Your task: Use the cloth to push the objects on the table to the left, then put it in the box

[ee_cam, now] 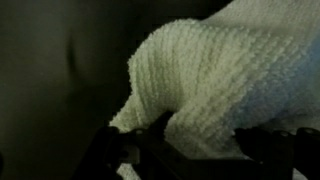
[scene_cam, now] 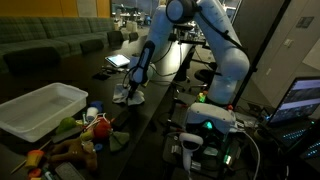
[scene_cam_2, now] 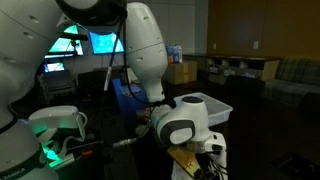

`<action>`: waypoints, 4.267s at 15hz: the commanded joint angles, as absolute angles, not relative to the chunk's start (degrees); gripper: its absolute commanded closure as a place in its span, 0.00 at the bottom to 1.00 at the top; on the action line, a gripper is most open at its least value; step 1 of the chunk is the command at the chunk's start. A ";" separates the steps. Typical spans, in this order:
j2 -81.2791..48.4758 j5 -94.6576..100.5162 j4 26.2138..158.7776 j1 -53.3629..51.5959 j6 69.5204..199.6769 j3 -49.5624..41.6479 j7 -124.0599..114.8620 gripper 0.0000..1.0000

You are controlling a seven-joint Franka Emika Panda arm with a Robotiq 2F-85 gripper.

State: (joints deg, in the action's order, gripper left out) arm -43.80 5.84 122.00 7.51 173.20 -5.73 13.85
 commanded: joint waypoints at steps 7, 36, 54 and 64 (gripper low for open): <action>-39.42 9.81 130.65 6.33 168.60 -7.12 13.41 1.00; -38.97 5.52 133.20 -9.66 178.03 12.32 4.11 1.00; -46.50 3.76 112.70 -28.01 173.88 10.76 -5.05 1.00; -52.95 4.11 100.38 -34.62 169.82 9.93 -5.98 1.00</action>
State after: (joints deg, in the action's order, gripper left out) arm -50.82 4.53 105.46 -33.14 171.30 10.20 -5.16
